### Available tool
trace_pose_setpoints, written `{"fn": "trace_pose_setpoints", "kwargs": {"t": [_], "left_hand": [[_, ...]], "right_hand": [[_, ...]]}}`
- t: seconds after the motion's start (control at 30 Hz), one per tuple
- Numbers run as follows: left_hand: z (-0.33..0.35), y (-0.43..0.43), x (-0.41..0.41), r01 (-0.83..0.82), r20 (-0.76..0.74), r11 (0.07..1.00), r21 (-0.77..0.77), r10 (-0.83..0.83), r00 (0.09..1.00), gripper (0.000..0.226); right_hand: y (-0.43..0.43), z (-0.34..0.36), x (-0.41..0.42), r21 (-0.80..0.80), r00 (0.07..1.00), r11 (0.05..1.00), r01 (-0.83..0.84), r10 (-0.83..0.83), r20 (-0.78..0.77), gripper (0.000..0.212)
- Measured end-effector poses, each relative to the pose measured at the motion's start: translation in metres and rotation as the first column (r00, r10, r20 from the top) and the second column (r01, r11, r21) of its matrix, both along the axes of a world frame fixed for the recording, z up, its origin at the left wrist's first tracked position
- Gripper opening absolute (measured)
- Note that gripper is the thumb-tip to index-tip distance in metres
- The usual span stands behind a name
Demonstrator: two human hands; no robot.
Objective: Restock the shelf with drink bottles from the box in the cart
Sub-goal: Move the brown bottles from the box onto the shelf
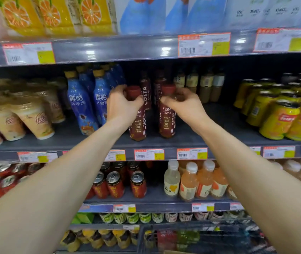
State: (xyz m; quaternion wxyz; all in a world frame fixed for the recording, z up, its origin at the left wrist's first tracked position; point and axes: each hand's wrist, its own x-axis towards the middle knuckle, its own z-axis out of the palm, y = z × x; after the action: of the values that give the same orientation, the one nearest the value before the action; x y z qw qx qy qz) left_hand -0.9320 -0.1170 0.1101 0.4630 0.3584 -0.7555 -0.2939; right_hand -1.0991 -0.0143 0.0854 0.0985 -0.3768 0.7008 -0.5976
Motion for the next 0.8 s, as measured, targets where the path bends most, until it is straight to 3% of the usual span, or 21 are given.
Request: {"fn": "trace_pose_setpoints", "kwargs": {"t": [0.17,0.33,0.47,0.6,0.8], "left_hand": [[-0.003,-0.003,0.002,0.038,-0.03,0.999,0.016,-0.038,0.999,0.026],[-0.005,-0.006,0.003,0.062,-0.053,0.997,0.042,-0.059,0.997,0.048],[-0.008,-0.009,0.002,0.071,-0.063,0.996,0.05,-0.068,0.996,0.032],[-0.009,-0.011,0.0,0.067,-0.028,0.996,0.058,-0.065,0.997,0.055],[-0.015,-0.003,0.005,0.069,-0.007,0.995,0.072,-0.069,0.998,0.061]], "right_hand": [[0.007,-0.043,0.0,0.336,0.993,0.942,-0.006,0.044,-0.107,0.05],[-0.029,-0.047,-0.012,0.34,0.991,0.939,0.053,-0.007,-0.135,0.043],[-0.059,-0.048,-0.026,0.312,0.99,0.942,0.122,-0.093,-0.108,0.047],[-0.074,-0.051,-0.033,0.279,0.99,0.951,0.135,-0.117,-0.078,0.047],[-0.083,-0.053,-0.037,0.264,0.989,0.954,0.141,-0.121,-0.09,0.053]]}}
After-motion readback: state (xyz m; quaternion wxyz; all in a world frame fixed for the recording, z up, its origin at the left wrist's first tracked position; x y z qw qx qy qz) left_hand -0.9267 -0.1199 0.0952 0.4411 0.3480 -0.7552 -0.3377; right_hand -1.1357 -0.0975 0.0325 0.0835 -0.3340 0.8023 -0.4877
